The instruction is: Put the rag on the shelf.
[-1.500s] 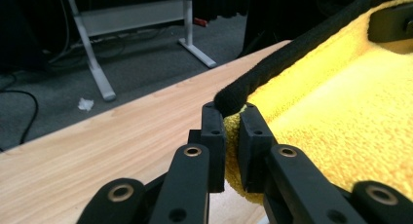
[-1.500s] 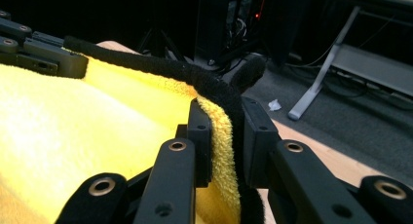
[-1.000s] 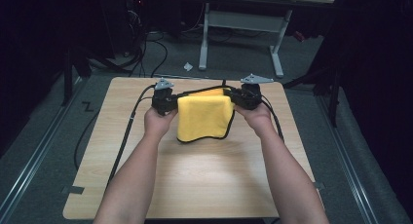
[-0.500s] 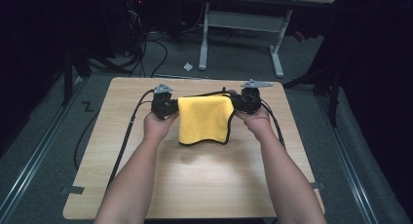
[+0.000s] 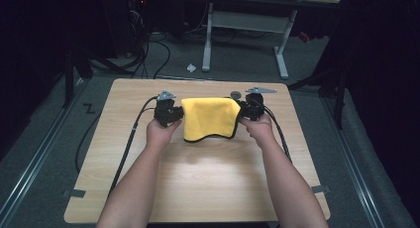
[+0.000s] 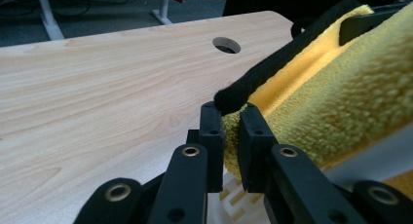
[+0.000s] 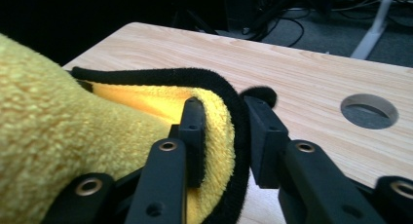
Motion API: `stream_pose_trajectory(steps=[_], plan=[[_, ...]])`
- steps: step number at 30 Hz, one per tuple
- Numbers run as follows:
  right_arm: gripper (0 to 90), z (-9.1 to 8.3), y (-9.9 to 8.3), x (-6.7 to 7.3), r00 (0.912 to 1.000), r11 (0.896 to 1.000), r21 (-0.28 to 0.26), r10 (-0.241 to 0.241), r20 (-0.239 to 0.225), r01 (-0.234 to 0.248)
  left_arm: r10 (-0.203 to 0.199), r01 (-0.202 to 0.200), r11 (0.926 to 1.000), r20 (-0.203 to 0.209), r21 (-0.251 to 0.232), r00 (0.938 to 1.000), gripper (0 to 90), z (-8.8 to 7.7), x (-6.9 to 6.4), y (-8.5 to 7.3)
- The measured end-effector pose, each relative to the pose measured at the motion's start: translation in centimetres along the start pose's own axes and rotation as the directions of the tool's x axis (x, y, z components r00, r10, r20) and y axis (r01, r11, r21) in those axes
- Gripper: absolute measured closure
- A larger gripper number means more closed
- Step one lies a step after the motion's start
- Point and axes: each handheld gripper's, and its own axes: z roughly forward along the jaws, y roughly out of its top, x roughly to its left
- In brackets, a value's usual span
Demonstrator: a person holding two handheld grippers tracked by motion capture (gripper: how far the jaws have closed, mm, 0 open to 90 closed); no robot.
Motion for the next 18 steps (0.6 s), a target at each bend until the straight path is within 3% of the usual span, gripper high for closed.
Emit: stream_pose_trajectory(steps=[7,9,13,18], plan=[[53.2,-1.3,0.9,-0.4,0.9976,1.000,-0.012,-0.003,0.069,0.004,-0.024,0.024,0.9996,-0.015,-0.016,0.9996,76.3,-0.2,-0.2,0.4],[51.9,-2.3,1.6,-0.5,0.9965,0.999,-0.042,0.000,0.084,0.004,-0.049,0.049,0.9988,-0.030,-0.007,0.9983,73.5,-0.3,0.0,0.5],[51.1,-3.3,2.2,-0.6,0.9948,0.998,-0.068,-0.003,0.102,0.010,-0.041,0.041,0.9992,-0.070,-0.001,0.9967,68.0,-0.6,0.2,0.6],[50.0,-4.2,2.6,-1.1,0.9918,0.997,-0.080,-0.010,0.127,0.020,-0.046,0.043,0.9986,-0.114,-0.031,0.9924,60.4,-1.6,0.7,1.2]])
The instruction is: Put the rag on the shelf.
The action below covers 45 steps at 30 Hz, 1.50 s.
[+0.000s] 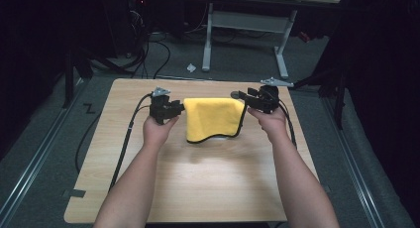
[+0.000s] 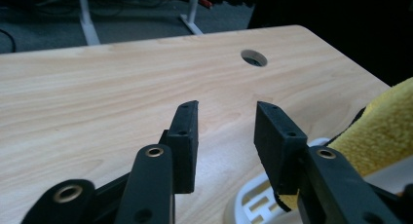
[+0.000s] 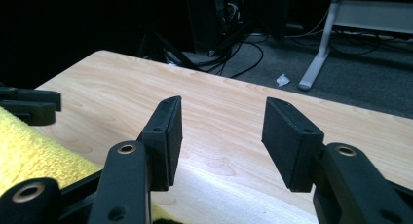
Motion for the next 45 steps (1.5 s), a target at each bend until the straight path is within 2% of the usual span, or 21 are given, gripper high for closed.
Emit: stream_pose_trajectory(steps=[7,10,15,17,19,20,23,26,27,31,32,35,37,39,41,42,43,44,45], plan=[[49.6,-0.4,-0.1,-0.4,0.9995,1.000,0.004,-0.023,0.023,0.023,0.011,-0.011,0.9999,-0.034,0.004,0.9994,58.6,-0.8,0.5,0.3],[49.6,-0.6,-0.3,-0.7,0.9997,1.000,-0.002,-0.010,0.021,0.010,0.013,-0.013,0.9999,-0.041,0.002,0.9991,58.3,-1.0,0.6,0.4],[49.4,-0.9,-0.7,-0.9,0.9995,1.000,0.002,-0.015,0.028,0.014,0.028,-0.028,0.9996,-0.049,0.003,0.9984,56.5,-1.5,0.4,0.5],[49.6,-1.2,-1.0,-0.9,0.9998,1.000,0.001,0.000,0.022,0.000,0.023,-0.023,0.9997,-0.048,0.005,0.9986,56.6,-1.8,0.3,0.5],[49.6,-1.5,-1.2,-0.8,0.9998,1.000,0.002,-0.007,0.021,0.007,0.034,-0.034,0.9994,-0.052,-0.009,0.9981,56.5,-2.2,0.0,0.3],[50.3,-2.0,-1.5,-0.5,0.9987,0.999,-0.004,-0.034,0.037,0.034,0.035,-0.037,0.9991,-0.055,-0.023,0.9978,56.2,-2.7,-0.1,0.1],[50.6,-2.5,-1.9,-0.3,0.9971,0.999,-0.009,-0.053,0.054,0.053,0.033,-0.034,0.9992,-0.057,-0.022,0.9978,55.0,-3.2,-0.1,-0.3],[49.8,-3.2,-2.3,0.1,0.9955,0.997,0.007,-0.080,0.050,0.080,0.039,-0.039,0.9993,-0.050,0.002,0.9980,53.1,-3.7,-0.1,-1.3],[50.9,-3.9,-2.8,0.4,0.9921,0.994,-0.004,-0.111,0.057,0.112,0.043,-0.043,0.9991,-0.056,0.008,0.9975,52.0,-3.9,-0.1,-1.6],[51.0,-4.7,-3.5,0.9,0.9893,0.991,0.002,-0.132,0.063,0.132,0.043,-0.042,0.9991,-0.051,0.006,0.9978,50.4,-5.1,0.0,-3.2],[52.0,-5.1,-4.0,1.2,0.9882,0.990,-0.018,-0.140,0.062,0.141,0.041,-0.041,0.9991,-0.043,0.008,0.9982,50.0,-5.4,0.0,-3.6],[52.6,-5.9,-4.8,2.0,0.9827,0.986,0.005,-0.169,0.075,0.169,0.049,-0.048,0.9987,-0.032,0.016,0.9983,49.2,-6.2,-0.3,-5.0],[53.6,-6.9,-5.9,2.9,0.9799,0.982,-0.020,-0.187,0.069,0.189,0.052,-0.052,0.9986,-0.013,0.015,0.9986,48.8,-7.0,-0.7,-5.9],[52.6,-7.5,-6.6,3.8,0.9763,0.979,0.008,-0.205,0.069,0.205,0.063,-0.063,0.9979,-0.003,0.012,0.9980,48.3,-7.8,-1.3,-7.0],[53.2,-8.2,-7.6,4.7,0.9739,0.975,-0.015,-0.218,0.063,0.219,0.064,-0.064,0.9979,0.010,0.012,0.9979,47.7,-8.7,-2.0,-8.1],[53.2,-8.2,-7.6,4.7,0.9739,0.975,-0.015,-0.218,0.063,0.219,0.062,-0.063,0.9979,0.026,0.015,0.9977,47.7,-9.2,-2.3,-8.8],[53.8,-8.6,-8.1,5.2,0.9701,0.972,-0.024,-0.231,0.075,0.233,0.067,-0.068,0.9973,0.043,0.028,0.9968,47.6,-9.8,-2.8,-9.7],[54.6,-9.3,-9.2,6.3,0.9625,0.966,-0.009,-0.257,0.087,0.259,0.089,-0.091,0.9944,0.050,0.054,0.9948,46.8,-10.6,-3.6,-10.8],[54.6,-9.3,-9.2,6.3,0.9625,0.966,-0.009,-0.257,0.087,0.259,0.089,-0.091,0.9944,0.050,0.054,0.9948,46.7,-10.6,-3.6,-10.8]])
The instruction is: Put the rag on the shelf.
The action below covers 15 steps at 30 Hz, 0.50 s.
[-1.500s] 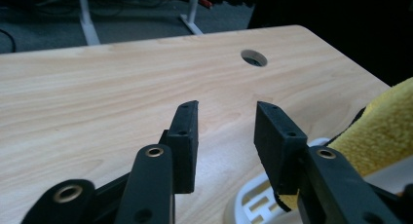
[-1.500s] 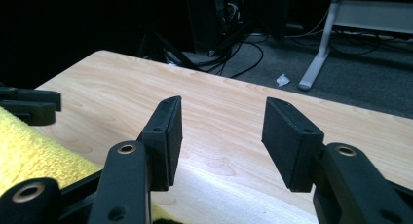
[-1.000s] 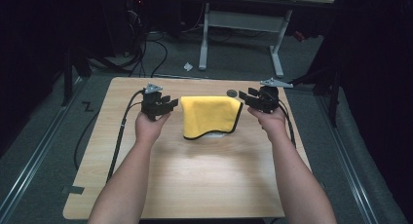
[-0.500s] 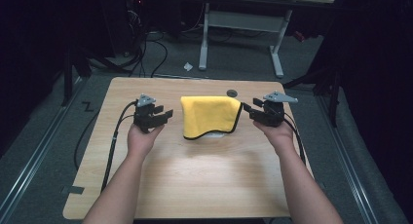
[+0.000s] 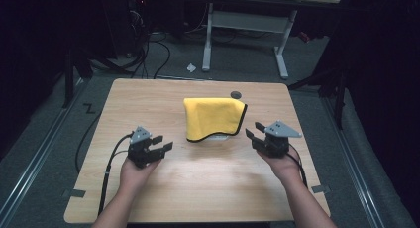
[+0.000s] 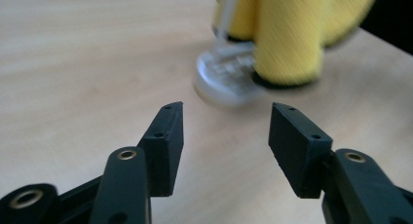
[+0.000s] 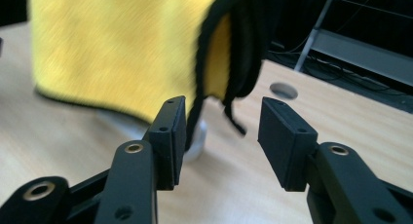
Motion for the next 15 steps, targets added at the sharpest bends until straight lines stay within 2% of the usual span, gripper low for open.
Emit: stream_pose_trajectory(steps=[1,4,6,7,8,9,10,11,12,13,14,15], plan=[[54.5,-0.3,-0.4,0.6,1.0000,1.000,0.010,-0.008,-0.001,0.008,0.011,-0.011,0.9999,0.000,0.005,0.9999,46.7,-0.5,-0.6,-0.6],[54.8,-1.3,-2.2,2.5,0.9995,0.999,0.025,0.026,-0.017,-0.025,0.003,-0.003,1.0000,0.030,0.004,0.9995,46.2,-1.7,-2.3,-2.3],[53.9,-1.9,-3.9,4.1,0.9990,0.999,0.047,0.025,-0.036,-0.024,-0.029,0.029,0.9995,0.040,0.017,0.9988,46.4,-2.4,-3.8,-3.7],[54.2,-2.2,-4.7,4.6,0.9985,0.998,0.043,0.037,-0.039,-0.036,-0.044,0.044,0.9990,0.060,-0.009,0.9972,46.3,-2.8,-4.7,-4.7],[55.9,-2.6,-5.9,5.3,0.9969,0.997,0.030,0.065,-0.044,-0.064,-0.037,0.038,0.9992,0.047,-0.008,0.9982,47.4,-2.8,-5.5,-5.5],[56.0,-2.9,-7.1,5.8,0.9955,0.996,0.049,0.078,-0.054,-0.075,-0.010,0.006,0.9974,0.050,0.072,0.9987,46.9,-2.4,-6.1,-5.5],[51.6,-2.8,-7.4,6.3,0.9958,0.993,0.106,0.058,-0.071,-0.051,0.039,-0.044,0.9943,0.053,0.097,0.9978,44.0,-2.2,-6.4,-5.3],[52.1,-2.8,-7.5,6.7,0.9979,0.992,0.122,0.015,-0.064,-0.007,0.071,-0.072,0.9953,0.019,0.065,0.9973,43.0,-2.3,-6.4,-5.3],[51.7,-2.7,-7.8,6.7,0.9992,0.993,0.118,-0.015,-0.038,0.019,0.056,-0.057,0.9972,0.007,0.049,0.9984,43.9,-2.3,-6.0,-5.2],[51.7,-2.7,-7.8,6.7,0.9992,0.993,0.118,-0.015,-0.038,0.019,0.021,-0.022,0.9984,0.014,0.051,0.9997,43.9,-2.1,-5.6,-5.1],[51.0,-2.4,-7.7,6.5,0.9988,0.991,0.136,0.020,-0.046,-0.014,-0.002,0.001,0.9989,0.030,0.046,0.9996,42.8,-2.0,-5.2,-5.1],[49.8,-2.1,-7.7,6.3,0.9979,0.989,0.138,0.049,-0.043,-0.042,-0.005,0.003,0.9984,0.037,0.056,0.9993,42.4,-1.7,-4.9,-5.2]])
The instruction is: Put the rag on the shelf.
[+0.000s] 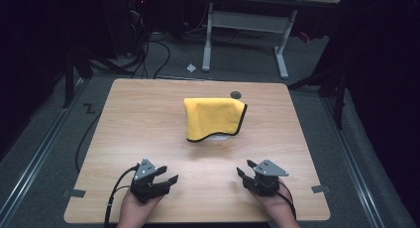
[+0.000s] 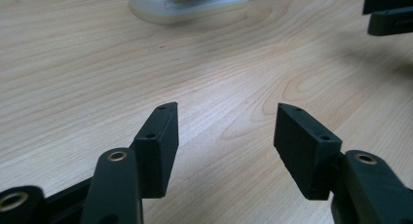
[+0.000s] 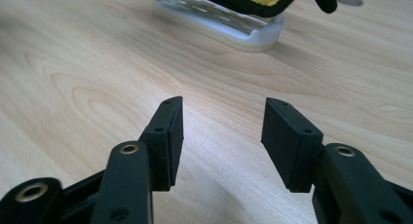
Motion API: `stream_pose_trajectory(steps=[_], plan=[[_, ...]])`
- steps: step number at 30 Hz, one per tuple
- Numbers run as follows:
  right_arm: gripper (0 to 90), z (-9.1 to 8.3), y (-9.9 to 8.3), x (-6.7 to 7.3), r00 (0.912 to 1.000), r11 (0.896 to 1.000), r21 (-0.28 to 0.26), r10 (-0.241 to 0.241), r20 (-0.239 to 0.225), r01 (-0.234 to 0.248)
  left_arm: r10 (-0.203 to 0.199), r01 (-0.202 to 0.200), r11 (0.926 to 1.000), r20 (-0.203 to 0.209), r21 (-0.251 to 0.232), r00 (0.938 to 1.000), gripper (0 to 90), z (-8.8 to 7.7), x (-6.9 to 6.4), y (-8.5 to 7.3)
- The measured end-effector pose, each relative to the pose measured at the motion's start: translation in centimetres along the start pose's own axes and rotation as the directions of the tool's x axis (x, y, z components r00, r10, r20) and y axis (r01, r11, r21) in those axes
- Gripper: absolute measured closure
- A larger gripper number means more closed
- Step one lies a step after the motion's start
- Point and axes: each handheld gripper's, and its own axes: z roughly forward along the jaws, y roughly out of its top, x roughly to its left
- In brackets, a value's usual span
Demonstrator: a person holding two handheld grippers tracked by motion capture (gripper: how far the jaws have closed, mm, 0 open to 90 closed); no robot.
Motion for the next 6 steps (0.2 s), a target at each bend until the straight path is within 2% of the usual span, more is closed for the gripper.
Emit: stream_pose_trajectory(steps=[3,6], plan=[[49.5,0.09,-0.06,0.00,0.9999,1.000,-0.003,-0.015,0.007,0.015,0.019,-0.019,0.9997,-0.021,0.012,0.9996,42.2,0.03,0.04,-0.19],[49.7,0.31,-0.40,-0.40,1.0000,1.000,0.011,0.004,0.001,-0.004,-0.007,0.007,1.0000,-0.013,0.003,0.9999,42.2,-0.13,0.28,-0.25]])
